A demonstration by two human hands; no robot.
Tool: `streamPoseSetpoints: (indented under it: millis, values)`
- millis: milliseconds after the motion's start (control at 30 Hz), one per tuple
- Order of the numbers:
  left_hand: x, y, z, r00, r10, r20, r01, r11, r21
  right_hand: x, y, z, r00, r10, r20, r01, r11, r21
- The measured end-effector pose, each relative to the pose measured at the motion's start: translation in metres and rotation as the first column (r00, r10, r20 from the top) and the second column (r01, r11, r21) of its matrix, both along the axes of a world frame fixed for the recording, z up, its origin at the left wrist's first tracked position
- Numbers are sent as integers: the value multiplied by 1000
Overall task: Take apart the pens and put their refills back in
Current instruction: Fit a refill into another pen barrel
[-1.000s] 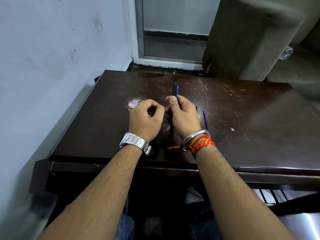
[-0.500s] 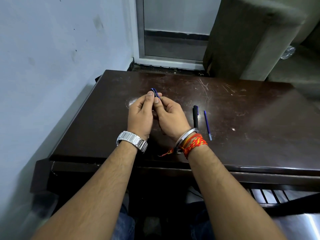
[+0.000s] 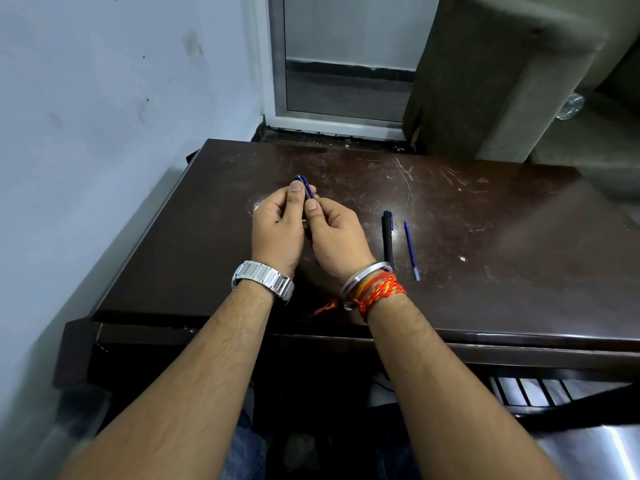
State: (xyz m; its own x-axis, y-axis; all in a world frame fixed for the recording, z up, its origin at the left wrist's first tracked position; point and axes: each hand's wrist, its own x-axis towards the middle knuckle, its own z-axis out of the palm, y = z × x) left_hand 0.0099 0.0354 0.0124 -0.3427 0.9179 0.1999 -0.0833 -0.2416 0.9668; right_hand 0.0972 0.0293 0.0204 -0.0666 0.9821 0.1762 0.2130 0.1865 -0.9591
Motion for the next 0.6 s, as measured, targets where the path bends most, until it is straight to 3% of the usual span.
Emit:
streamPoseSetpoints:
  millis: [200,333,400,500,600]
  values:
    - [-4,-1,3,997,0,79,-2,1000,15,-5,-1,-3,995,68,-70,-69,998,-8]
    - [-6,4,4,989,115,93,-120,991,58,6,3,-8,970,158,187,-154,987,-37]
    - [-13,9,7,970,199,139,-214,972,101,11,3,-12,951,201,234,-183,978,-98]
    - [-19,12,4,960,233,157,-252,962,108,20,4,-11,982,103,156,-92,993,-77]
    - [-13,9,-3,983,155,98,-162,984,72,25,8,-2,996,-58,-74,54,997,-46]
